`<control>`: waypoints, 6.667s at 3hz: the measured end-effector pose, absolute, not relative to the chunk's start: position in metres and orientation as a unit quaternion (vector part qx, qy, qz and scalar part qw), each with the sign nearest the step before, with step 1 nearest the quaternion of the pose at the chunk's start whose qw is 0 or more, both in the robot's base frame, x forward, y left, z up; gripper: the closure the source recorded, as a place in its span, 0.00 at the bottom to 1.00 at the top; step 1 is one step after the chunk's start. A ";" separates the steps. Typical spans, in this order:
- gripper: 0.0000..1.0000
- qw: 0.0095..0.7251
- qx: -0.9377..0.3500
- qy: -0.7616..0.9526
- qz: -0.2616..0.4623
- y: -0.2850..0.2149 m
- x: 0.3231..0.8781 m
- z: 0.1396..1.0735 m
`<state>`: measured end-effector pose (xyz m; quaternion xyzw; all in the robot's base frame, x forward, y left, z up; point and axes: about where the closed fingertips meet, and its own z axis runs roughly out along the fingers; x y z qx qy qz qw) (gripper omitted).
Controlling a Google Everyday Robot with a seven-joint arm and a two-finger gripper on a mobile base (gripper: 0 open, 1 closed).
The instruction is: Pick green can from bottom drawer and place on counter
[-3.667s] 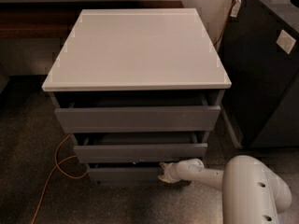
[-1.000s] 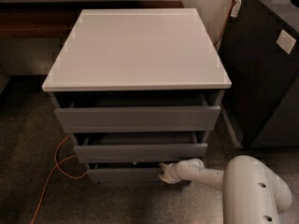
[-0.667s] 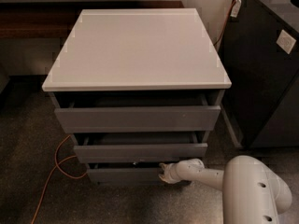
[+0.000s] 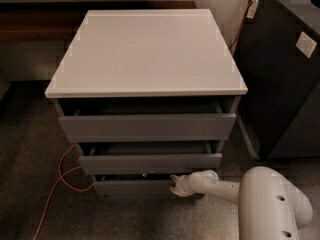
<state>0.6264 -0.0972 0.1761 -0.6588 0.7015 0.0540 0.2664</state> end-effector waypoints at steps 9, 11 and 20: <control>1.00 0.152 -0.651 0.736 0.106 -0.057 0.487 0.187; 1.00 0.152 -0.651 0.736 0.106 -0.056 0.487 0.196; 0.00 0.220 -0.622 0.738 0.142 -0.040 0.471 0.215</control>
Offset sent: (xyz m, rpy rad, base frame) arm -0.2265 0.0976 0.0021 -0.0220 0.3480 -0.0548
